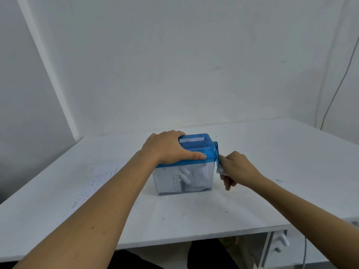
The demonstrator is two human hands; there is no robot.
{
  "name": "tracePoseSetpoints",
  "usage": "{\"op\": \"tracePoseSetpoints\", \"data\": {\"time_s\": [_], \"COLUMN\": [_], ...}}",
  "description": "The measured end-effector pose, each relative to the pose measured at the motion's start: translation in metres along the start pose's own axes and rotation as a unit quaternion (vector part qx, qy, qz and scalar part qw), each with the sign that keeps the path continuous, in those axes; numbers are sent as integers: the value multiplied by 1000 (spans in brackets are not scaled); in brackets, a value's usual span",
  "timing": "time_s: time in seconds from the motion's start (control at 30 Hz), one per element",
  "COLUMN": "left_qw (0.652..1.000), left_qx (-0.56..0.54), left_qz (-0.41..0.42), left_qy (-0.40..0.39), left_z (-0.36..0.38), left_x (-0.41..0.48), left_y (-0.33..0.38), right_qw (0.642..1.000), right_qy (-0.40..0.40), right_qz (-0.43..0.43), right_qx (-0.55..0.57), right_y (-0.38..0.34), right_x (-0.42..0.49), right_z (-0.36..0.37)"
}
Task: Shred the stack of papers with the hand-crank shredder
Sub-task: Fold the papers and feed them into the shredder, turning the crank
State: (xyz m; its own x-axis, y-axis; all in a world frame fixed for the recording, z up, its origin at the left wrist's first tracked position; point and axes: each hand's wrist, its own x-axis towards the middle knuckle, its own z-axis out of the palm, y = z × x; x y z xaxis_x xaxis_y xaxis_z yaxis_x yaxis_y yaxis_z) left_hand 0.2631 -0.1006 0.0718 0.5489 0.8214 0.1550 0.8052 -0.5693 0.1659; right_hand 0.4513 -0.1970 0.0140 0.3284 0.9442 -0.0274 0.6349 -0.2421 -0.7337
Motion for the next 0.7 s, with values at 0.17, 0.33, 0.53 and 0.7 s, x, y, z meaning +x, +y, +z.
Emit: {"op": "tracePoseSetpoints", "data": {"time_s": [0.17, 0.33, 0.53, 0.7], "left_qw": [1000, 1000, 1000, 1000], "left_qx": [6, 2, -2, -9], "left_qz": [-1, 1, 17, 11], "left_qy": [-5, -5, 5, 9], "left_z": [0, -1, 1, 0], "left_x": [0, -2, 0, -1], "left_y": [2, 4, 1, 2], "right_qw": [993, 980, 963, 958], "right_qy": [-78, -100, 2, 73], "right_qz": [-81, -142, -249, -277], "right_qx": [24, -93, -103, -33], "right_y": [-15, -25, -26, -35], "right_x": [-35, -27, -16, 17], "right_z": [-44, -68, -78, -81]}}
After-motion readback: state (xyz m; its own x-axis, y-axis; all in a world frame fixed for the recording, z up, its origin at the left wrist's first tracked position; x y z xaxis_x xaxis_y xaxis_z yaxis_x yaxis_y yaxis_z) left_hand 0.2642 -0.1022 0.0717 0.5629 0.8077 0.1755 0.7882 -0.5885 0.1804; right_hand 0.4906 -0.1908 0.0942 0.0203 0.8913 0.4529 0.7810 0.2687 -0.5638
